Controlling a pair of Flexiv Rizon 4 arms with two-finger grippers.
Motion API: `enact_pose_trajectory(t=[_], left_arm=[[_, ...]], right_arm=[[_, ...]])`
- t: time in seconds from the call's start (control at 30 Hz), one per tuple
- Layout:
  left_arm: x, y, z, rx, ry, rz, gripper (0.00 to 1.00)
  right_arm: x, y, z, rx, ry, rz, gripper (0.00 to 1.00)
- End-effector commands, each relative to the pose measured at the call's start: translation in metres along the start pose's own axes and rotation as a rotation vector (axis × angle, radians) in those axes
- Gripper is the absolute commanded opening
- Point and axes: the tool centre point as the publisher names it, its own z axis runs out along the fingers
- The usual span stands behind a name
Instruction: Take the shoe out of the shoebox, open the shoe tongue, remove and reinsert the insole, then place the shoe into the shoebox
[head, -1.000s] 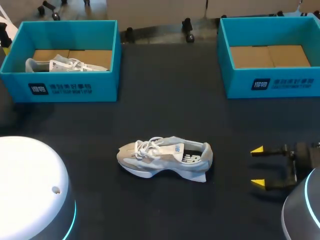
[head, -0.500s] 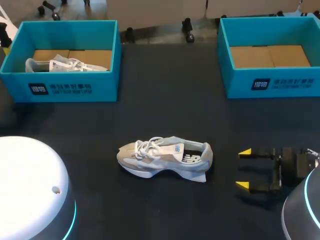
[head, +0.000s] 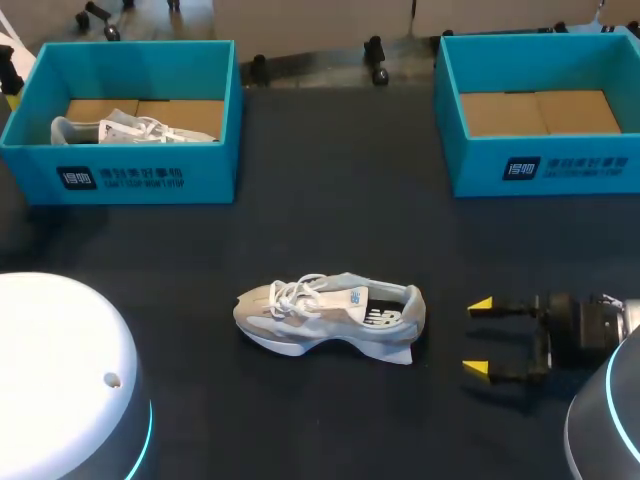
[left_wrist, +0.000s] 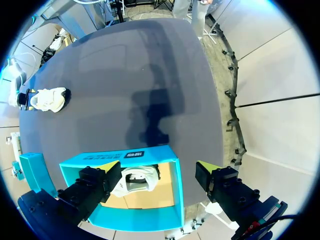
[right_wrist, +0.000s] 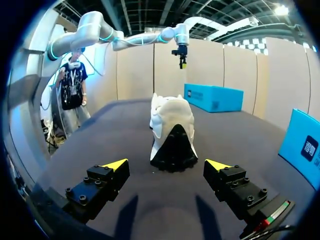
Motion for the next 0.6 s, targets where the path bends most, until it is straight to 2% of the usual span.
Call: enact_pose_trajectory(t=[0.03, 0.4, 0.6], left_arm=[[0.000, -0.001, 0.000, -0.002, 0.002, 0.000, 1.00], [0.000, -0.001, 0.000, -0.002, 0.002, 0.000, 1.00], [0.000, -0.001, 0.000, -0.002, 0.002, 0.000, 1.00]], right_arm=[[0.001, 0.005, 0.014, 0.014, -0.028, 0.030, 1.00], [-0.003, 0.013, 0.039, -0.020, -0.030, 0.019, 1.00], [-0.008, 0.009, 0.049, -0.046, -0.051, 0.040, 1.00]])
